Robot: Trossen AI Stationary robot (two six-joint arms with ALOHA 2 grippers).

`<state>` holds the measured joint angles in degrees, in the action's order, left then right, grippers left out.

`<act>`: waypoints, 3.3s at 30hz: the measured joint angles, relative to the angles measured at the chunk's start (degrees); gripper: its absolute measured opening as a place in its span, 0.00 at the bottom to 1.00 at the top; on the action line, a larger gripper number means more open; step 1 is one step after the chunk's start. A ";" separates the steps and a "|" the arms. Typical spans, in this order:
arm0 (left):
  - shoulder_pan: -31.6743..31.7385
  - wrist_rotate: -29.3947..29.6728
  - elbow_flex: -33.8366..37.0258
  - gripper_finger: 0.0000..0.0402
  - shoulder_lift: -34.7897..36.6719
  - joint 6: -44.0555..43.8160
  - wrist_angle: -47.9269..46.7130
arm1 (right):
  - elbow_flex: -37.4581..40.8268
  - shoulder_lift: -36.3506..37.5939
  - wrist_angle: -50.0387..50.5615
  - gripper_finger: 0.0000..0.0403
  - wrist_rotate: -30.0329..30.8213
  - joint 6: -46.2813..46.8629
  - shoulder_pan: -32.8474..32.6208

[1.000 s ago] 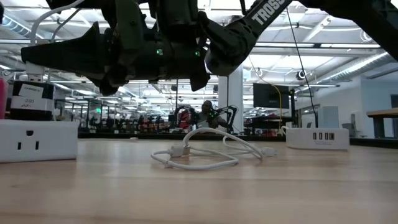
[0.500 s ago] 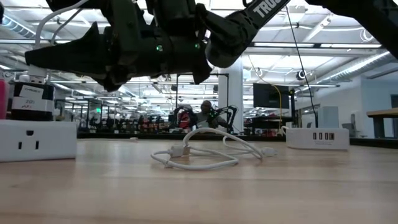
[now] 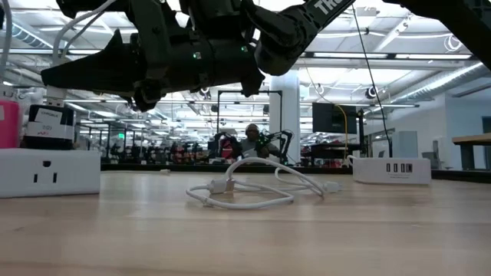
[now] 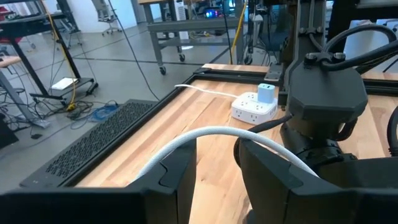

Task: Insert USB
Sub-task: Insert the top right white cable charger into the black adapter charger

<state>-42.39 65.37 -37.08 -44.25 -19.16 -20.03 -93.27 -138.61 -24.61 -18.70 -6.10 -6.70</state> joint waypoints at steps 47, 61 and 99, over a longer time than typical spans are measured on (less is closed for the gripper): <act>0.00 -0.83 0.00 0.32 0.00 0.02 -0.09 | 0.38 1.28 -0.60 0.37 -5.78 11.62 1.04; 0.00 -1.96 0.00 0.32 -0.02 0.02 -0.13 | 0.46 2.12 -1.18 0.36 -10.19 16.08 2.98; 0.00 -2.57 0.00 0.32 -0.02 0.04 -0.18 | 0.28 2.38 -8.17 0.52 -9.35 21.49 3.40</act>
<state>-42.39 62.81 -37.08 -44.27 -19.11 -20.21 -92.99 -136.22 -32.78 -28.04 15.39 -3.30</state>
